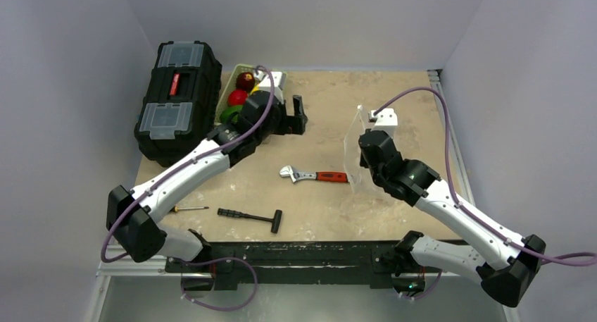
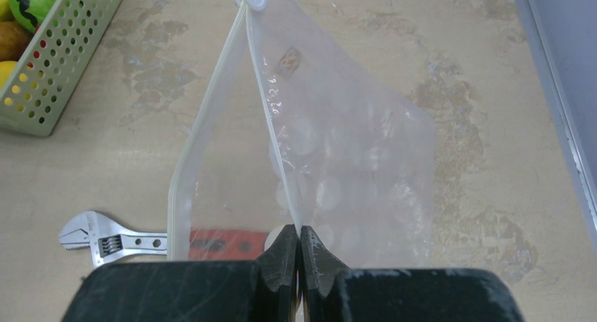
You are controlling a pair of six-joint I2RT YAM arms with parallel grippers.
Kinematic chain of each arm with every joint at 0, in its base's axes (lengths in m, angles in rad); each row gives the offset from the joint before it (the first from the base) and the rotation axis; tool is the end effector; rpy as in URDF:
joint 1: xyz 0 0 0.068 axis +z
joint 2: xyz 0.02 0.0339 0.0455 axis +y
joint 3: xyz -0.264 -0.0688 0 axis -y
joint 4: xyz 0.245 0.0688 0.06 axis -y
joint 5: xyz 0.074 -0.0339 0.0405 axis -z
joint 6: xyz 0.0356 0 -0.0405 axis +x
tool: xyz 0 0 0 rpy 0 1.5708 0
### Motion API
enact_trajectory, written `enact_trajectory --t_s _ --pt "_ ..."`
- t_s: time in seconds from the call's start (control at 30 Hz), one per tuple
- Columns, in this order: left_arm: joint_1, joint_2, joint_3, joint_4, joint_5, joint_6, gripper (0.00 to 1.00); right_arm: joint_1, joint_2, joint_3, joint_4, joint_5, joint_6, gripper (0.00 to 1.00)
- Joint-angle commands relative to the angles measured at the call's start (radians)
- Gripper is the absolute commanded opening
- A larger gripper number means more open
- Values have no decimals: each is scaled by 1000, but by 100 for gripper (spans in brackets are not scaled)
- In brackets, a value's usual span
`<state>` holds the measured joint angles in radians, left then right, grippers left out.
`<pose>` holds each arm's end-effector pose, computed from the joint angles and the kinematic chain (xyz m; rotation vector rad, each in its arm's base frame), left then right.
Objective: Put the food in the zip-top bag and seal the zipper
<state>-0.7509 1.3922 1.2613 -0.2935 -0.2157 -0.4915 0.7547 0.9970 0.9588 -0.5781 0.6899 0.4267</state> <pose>0.2413 -0.2148 0.3560 0.1218 2.0293 -0.5833 0.1660 0.1250 0.3272 0.0401 2.0326 -0.0208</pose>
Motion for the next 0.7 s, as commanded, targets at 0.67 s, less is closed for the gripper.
enact_trajectory --t_s 0.67 --pt "403 474 249 -302 -147 -347 96 3 -54 -20 99 -67 -25 0"
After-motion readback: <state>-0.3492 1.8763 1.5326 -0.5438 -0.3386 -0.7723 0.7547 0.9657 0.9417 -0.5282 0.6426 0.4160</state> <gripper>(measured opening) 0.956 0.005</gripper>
